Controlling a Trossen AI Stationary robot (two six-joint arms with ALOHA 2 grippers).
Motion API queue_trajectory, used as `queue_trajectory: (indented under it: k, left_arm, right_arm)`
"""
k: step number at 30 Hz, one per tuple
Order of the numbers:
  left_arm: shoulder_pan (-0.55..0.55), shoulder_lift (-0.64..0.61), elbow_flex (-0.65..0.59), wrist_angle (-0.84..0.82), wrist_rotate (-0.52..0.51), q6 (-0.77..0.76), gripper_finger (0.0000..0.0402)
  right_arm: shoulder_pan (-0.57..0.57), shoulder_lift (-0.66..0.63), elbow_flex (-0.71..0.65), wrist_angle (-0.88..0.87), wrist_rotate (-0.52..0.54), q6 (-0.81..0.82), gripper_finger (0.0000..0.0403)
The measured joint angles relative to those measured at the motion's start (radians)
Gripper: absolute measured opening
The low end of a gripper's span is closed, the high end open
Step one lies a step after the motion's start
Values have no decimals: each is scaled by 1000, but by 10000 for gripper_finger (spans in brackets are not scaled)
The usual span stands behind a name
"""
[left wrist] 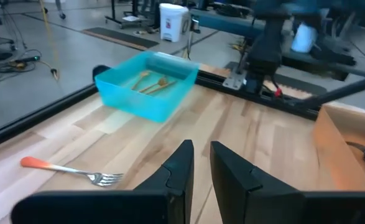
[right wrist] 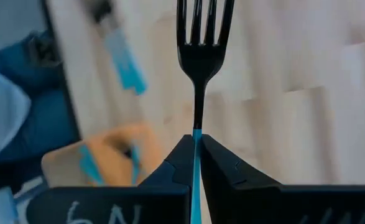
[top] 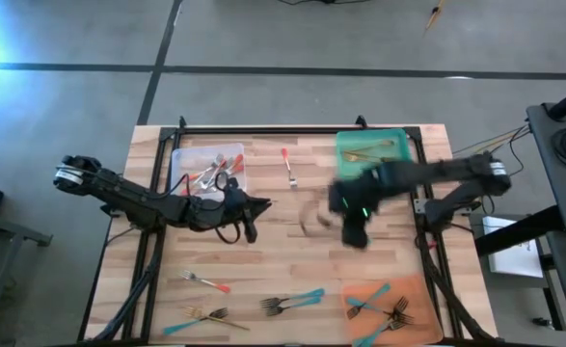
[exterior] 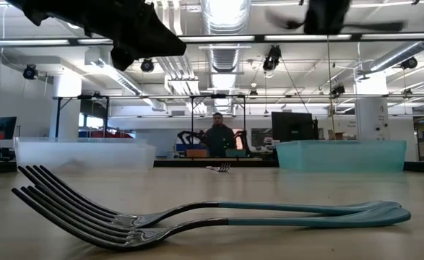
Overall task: Sort silverware by color (type)
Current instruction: Put the blue fork into the orange bin
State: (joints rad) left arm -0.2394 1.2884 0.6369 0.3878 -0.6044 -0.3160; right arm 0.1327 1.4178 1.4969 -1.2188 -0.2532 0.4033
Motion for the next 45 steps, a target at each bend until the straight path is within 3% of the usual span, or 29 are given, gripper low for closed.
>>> queue_trajectory:
  k: [9,13,17,20,27,35,45]
  left_arm:
    - [0,0,-1,24,-7,-48,37]
    - [0,0,0,24,-7,-53,37]
    - [0,0,0,30,-7,-85,37]
    - [0,0,0,32,-7,-103,37]
    - [-2,0,-2,32,-6,-142,37]
    - [-11,0,-6,37,-6,-165,37]
    - [-103,-1,5,39,-4,-169,37]
  right_arm:
    - [540,-54,-150,121,121,433,9]
    - [677,-54,-213,242,124,621,9]
    - [743,-54,-266,352,197,675,14]
    - [742,-54,-285,366,266,679,30]
    - [711,-54,-292,375,243,673,81]
    - [588,-33,-291,468,332,478,107]
    - [345,181,-291,564,81,92,83]
